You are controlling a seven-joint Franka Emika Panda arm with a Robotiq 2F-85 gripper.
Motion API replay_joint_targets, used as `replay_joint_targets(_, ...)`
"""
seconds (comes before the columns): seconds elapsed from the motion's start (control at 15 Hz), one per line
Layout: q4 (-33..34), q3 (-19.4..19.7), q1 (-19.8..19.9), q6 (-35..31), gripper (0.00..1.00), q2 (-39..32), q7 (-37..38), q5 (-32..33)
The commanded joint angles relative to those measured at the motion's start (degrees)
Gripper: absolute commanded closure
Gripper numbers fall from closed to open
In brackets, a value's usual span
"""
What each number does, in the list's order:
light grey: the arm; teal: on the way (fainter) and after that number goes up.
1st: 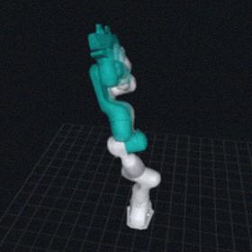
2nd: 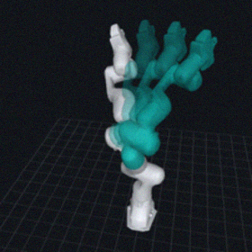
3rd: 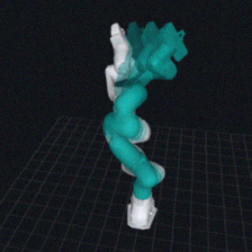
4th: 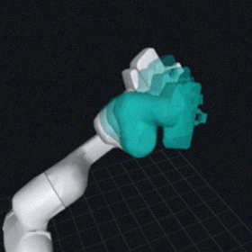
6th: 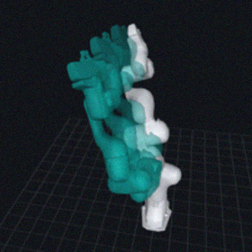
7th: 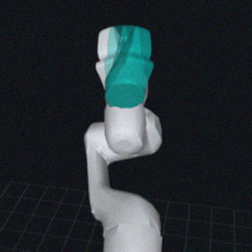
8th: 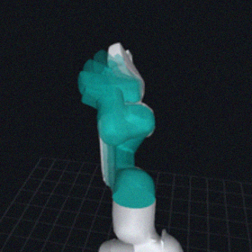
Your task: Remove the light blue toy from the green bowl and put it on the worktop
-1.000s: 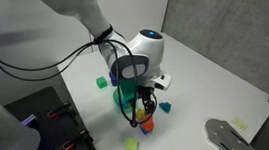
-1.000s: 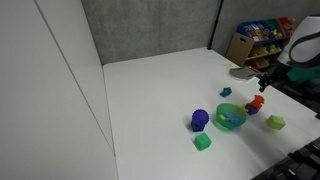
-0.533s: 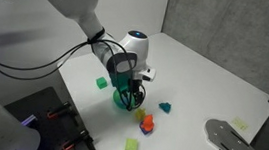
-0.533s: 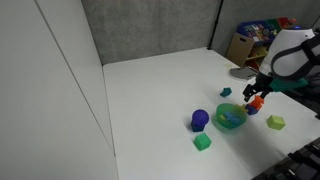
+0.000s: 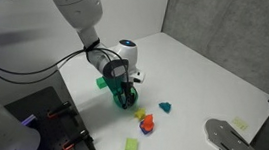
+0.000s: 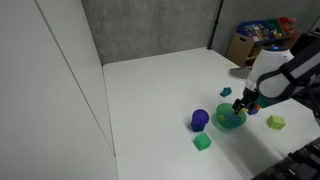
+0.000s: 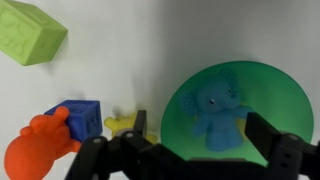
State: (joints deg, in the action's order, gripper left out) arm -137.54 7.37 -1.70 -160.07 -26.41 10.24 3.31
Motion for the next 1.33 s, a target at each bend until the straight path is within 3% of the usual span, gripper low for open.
replay_joint_targets(0.0, 2.0, -1.1, -0.8, -1.1, 0.0, -3.5, 0.2, -0.9)
replay_joint_targets(0.6, 4.7, -3.2, -1.7, -4.1, 0.0, -7.3, -1.8, -0.6)
replay_joint_targets(1.27, 5.3, 3.0, -8.0, -10.2, 0.0, -11.0, -0.6, 1.2)
